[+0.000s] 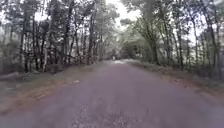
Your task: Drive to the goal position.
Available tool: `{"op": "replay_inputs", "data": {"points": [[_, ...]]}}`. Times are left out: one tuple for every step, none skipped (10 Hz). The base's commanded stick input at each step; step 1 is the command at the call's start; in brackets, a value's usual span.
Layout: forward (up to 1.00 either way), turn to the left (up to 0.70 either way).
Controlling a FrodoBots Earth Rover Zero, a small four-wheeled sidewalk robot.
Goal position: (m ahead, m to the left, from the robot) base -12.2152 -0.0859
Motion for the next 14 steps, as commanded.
{"op": "replay_inputs", "data": {"points": [[0.70, 0.00], [0.70, 0.00], [0.70, 0.00], [0.70, 0.00], [0.70, 0.00], [0.70, 0.00], [0.70, 0.00], [0.70, 0.00], [0.70, 0.00], [0.70, 0.00], [0.70, -0.02], [0.60, -0.22], [0.00, -0.70], [0.00, -0.70]]}}
